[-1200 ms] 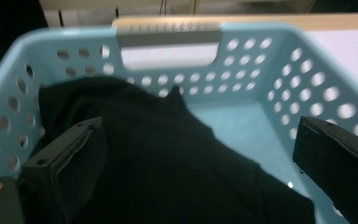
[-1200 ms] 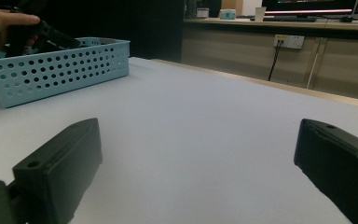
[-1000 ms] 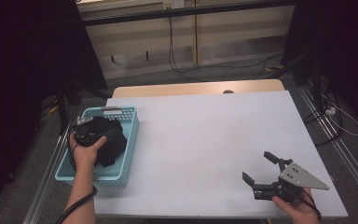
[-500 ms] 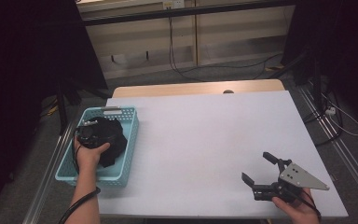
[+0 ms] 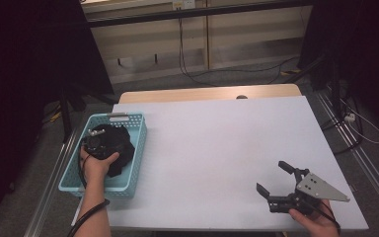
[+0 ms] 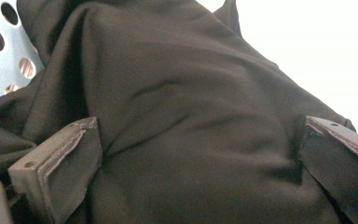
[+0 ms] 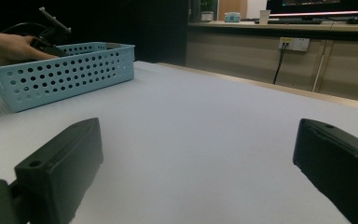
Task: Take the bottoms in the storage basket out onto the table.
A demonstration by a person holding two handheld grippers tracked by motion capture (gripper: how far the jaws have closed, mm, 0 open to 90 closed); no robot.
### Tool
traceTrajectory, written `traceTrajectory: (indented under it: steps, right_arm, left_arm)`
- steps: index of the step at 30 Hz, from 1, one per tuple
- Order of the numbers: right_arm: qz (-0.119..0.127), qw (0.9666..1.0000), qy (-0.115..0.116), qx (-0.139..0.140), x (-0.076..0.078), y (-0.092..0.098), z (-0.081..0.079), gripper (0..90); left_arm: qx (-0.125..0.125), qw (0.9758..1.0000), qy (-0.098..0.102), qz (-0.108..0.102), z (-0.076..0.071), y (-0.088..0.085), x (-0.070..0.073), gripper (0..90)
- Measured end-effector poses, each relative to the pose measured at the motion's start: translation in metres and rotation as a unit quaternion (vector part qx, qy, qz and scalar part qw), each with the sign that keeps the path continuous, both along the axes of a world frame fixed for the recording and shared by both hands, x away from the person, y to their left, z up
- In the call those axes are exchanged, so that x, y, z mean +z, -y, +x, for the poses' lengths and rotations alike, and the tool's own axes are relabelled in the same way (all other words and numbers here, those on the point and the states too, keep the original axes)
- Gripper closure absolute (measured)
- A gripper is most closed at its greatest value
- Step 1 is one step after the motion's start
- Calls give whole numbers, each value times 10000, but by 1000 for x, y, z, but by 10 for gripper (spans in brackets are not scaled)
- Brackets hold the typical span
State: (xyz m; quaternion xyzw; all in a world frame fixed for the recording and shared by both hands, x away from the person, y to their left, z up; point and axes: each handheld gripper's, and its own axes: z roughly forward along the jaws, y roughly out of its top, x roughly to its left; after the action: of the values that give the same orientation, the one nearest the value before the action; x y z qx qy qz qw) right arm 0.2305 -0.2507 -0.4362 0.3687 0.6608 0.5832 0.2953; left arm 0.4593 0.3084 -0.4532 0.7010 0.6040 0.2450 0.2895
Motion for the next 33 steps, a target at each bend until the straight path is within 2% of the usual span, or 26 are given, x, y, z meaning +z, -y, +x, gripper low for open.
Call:
traceTrajectory:
  steps: [5, 10, 11, 13, 18, 21, 25, 26, 28, 29, 30, 33]
  right_arm:
    - [-5, 10000, -17, -2, 0, 0, 0, 6]
    - [-16, 10000, -10, 23, 0, -1, 0, 7]
    - [-6, 10000, -1, 29, 0, -2, 0, 7]
    - [-14, 10000, 7, 42, 1, -2, -1, 8]
    - [-4, 10000, -13, 39, 1, -1, -1, 10]
    - [-6, 10000, -5, 38, 1, 0, -1, 10]
    - [20, 10000, 8, 22, 1, 1, -1, 10]
    - [10, 10000, -4, 25, 1, 1, -1, 10]
    - [-3, 10000, 9, 33, 1, 1, 0, 10]
    - [-3, 10000, 9, 33, 1, 1, 0, 10]
    - [5, 10000, 9, 41, 1, 0, 0, 10]
    - [6, 10000, 10, 42, 1, 0, 0, 10]
  left_arm:
    - [223, 9997, -12, -112, -2, 2, -1, 14]
    - [318, 9994, -82, -96, -2, 4, 0, 42]
    - [429, 9989, -157, -54, -2, 7, 2, 63]
    - [471, 9987, -204, -18, -3, 9, 4, 92]
    - [446, 9985, -332, 11, -3, 12, 9, 214]
    - [373, 9985, -398, -95, -2, 13, 12, 392]
    - [370, 9977, -561, -122, -1, 16, 15, 438]
    - [335, 9974, -632, -114, 0, 17, 17, 494]
    - [290, 9966, -749, -203, 0, 15, 18, 525]
    - [290, 9966, -749, -203, 0, 15, 18, 536]
    - [387, 9963, -703, -300, 0, 17, 18, 549]
    - [404, 9960, -731, -314, 0, 16, 19, 570]
